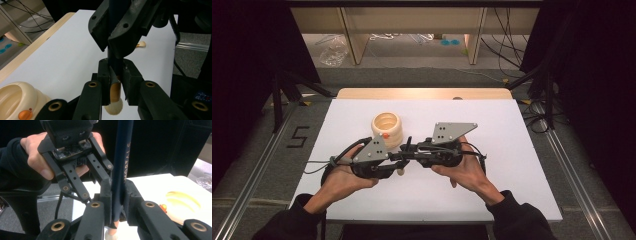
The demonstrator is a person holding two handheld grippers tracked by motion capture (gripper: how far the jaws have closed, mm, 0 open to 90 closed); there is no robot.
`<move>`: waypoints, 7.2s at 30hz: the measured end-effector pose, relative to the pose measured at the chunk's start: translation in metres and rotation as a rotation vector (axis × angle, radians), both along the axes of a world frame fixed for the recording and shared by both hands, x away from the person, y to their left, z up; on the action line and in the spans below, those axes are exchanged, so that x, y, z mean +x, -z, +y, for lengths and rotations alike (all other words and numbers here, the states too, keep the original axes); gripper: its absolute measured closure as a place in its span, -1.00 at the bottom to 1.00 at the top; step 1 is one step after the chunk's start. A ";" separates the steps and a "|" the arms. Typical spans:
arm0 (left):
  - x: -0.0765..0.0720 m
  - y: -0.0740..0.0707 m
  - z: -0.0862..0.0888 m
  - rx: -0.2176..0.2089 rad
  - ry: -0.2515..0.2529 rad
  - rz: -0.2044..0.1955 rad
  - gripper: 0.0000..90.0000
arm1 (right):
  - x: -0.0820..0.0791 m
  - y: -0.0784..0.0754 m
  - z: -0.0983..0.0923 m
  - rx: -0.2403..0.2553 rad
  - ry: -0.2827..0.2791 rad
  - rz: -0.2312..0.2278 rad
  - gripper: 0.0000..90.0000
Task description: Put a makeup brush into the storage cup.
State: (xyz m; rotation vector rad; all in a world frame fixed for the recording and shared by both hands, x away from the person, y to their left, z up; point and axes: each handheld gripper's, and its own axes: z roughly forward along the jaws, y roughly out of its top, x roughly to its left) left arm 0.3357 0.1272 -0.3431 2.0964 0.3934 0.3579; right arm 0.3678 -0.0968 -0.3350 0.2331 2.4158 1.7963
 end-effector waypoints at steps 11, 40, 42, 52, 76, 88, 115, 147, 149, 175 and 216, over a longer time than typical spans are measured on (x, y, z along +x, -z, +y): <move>0.003 0.000 0.000 0.003 0.010 -0.017 0.60 | 0.001 -0.001 -0.002 0.003 0.004 -0.002 0.79; 0.011 -0.006 0.024 -0.159 -0.098 0.133 0.05 | 0.003 -0.015 -0.025 0.110 0.060 -0.232 0.79; 0.011 -0.007 0.025 -0.172 -0.102 0.145 0.05 | 0.001 -0.016 -0.025 0.116 0.053 -0.261 0.79; 0.015 -0.006 0.029 -0.237 -0.093 0.237 0.03 | -0.009 -0.021 -0.027 0.123 0.041 -0.423 0.79; 0.020 -0.006 0.031 -0.342 -0.045 0.357 -0.04 | -0.025 -0.025 -0.024 0.109 -0.012 -0.626 0.79; 0.020 -0.003 0.027 -0.389 -0.005 0.406 -0.02 | -0.027 -0.025 -0.024 0.126 -0.054 -0.710 0.79; 0.019 -0.005 0.027 -0.475 0.042 0.424 -0.03 | -0.038 -0.023 -0.021 0.122 -0.121 -0.781 0.79; 0.019 -0.002 0.023 -0.485 0.056 0.430 -0.08 | -0.042 -0.024 -0.022 0.133 -0.134 -0.869 0.79; 0.018 -0.003 0.023 -0.468 0.040 0.402 -0.08 | -0.042 -0.025 -0.023 0.132 -0.126 -0.866 0.79; 0.009 -0.010 0.020 -0.274 -0.055 0.096 -0.17 | -0.023 -0.018 -0.026 0.166 -0.095 -0.624 0.79; 0.000 0.008 0.000 0.147 0.087 -0.108 0.72 | -0.011 -0.038 -0.039 -0.108 -0.066 -0.173 0.46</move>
